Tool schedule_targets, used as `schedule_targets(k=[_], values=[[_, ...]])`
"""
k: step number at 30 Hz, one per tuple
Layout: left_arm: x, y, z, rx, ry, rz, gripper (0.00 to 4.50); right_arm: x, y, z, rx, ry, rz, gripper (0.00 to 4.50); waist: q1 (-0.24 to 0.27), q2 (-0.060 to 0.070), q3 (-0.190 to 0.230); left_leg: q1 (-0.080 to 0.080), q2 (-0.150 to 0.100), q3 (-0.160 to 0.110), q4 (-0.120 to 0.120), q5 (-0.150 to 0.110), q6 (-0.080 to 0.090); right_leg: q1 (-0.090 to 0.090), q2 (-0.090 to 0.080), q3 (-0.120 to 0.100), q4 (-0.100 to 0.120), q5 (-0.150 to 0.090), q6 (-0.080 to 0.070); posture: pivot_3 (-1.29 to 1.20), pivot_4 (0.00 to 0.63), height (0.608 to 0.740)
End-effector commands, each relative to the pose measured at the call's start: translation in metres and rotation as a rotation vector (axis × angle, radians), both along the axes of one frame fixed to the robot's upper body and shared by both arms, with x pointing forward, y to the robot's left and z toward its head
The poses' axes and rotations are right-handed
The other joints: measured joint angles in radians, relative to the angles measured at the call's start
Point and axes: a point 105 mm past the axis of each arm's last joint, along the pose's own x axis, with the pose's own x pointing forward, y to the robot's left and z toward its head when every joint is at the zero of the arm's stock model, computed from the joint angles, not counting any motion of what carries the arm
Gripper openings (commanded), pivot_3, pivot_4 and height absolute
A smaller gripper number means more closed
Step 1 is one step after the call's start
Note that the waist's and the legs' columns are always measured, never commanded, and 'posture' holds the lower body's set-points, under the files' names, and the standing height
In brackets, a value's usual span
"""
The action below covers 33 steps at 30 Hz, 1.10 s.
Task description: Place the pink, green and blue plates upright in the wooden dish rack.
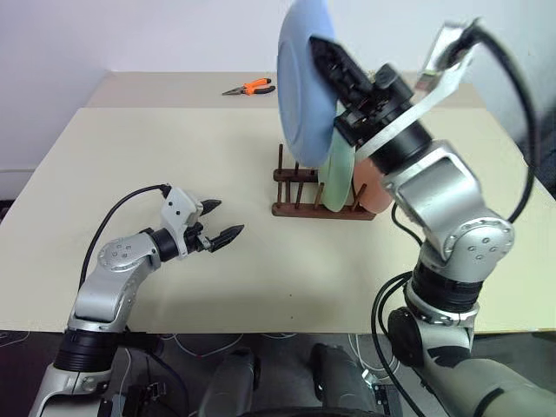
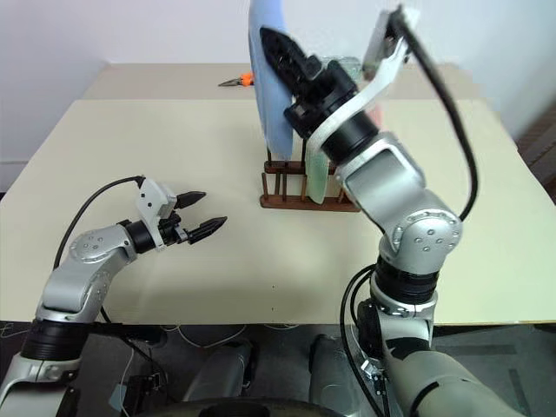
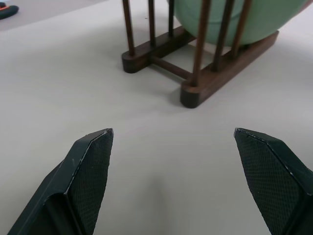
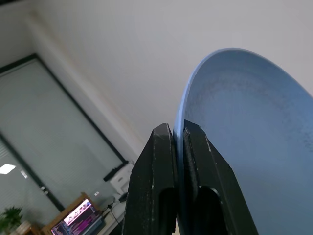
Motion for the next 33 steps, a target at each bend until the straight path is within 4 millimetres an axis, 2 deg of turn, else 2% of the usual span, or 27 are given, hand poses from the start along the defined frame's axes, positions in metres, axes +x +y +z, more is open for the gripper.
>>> schedule_targets(k=[1,5,14,21,25,27,30,33], values=[[-0.003,-0.004,0.012,-0.014,-0.042,-0.011,4.07,0.006,0.001,-0.003,0.046,0.062,-0.008,0.09,-0.005,0.0,0.0,0.0,0.0,0.001,0.0,0.0,0.0,0.0,0.001,0.0,0.001,0.0,0.0,0.0,0.15,0.74],[-0.004,-0.003,0.011,-0.016,-0.036,-0.014,4.07,0.013,0.004,-0.012,0.065,0.142,-0.007,0.09,-0.02,0.0,0.0,0.001,0.001,0.001,-0.001,0.0,0.0,0.0,0.002,0.0,0.002,-0.001,-0.002,0.0,0.15,0.74],[-0.004,-0.003,0.003,-0.016,-0.024,-0.019,4.07,0.023,0.01,-0.019,0.058,0.205,-0.005,0.09,-0.024,0.001,0.0,0.001,0.001,0.001,-0.001,0.0,0.0,-0.001,0.003,0.0,0.002,0.0,0.0,0.0,0.15,0.74],[-0.005,0.002,-0.007,-0.014,-0.017,-0.018,4.07,0.025,0.011,-0.01,0.08,0.19,0.005,0.09,-0.024,0.001,0.0,0.001,0.001,0.002,-0.002,0.0,0.0,-0.002,0.003,0.0,0.002,0.0,-0.001,0.0,0.15,0.74],[-0.005,0.003,-0.009,-0.012,-0.017,-0.019,4.07,0.018,0.008,0.01,0.109,0.134,0.013,0.09,-0.024,0.001,0.0,0.0,0.002,0.002,-0.002,0.0,0.0,-0.002,0.003,0.0,0.002,0.0,-0.001,0.0,0.15,0.74],[-0.005,0.003,-0.01,-0.013,-0.018,-0.02,4.07,0.016,0.008,0.013,0.113,0.129,0.013,0.09,-0.023,0.001,0.0,0.0,0.002,0.002,-0.002,0.0,0.0,-0.002,0.003,0.0,0.002,0.0,-0.001,0.0,0.15,0.74],[-0.005,0.002,-0.009,-0.014,-0.019,-0.022,4.07,0.018,0.009,0.011,0.114,0.146,0.007,0.09,-0.022,0.001,0.0,0.0,0.002,0.002,-0.002,0.0,0.0,-0.002,0.003,0.0,0.002,0.0,-0.001,0.0,0.15,0.74],[-0.004,-0.001,-0.006,-0.015,-0.024,-0.026,4.07,0.024,0.01,-0.001,0.126,0.213,-0.001,0.09,-0.023,0.001,0.0,0.0,0.002,0.002,-0.002,0.0,0.0,-0.002,0.003,0.0,0.002,0.0,-0.001,0.0,0.15,0.74]])
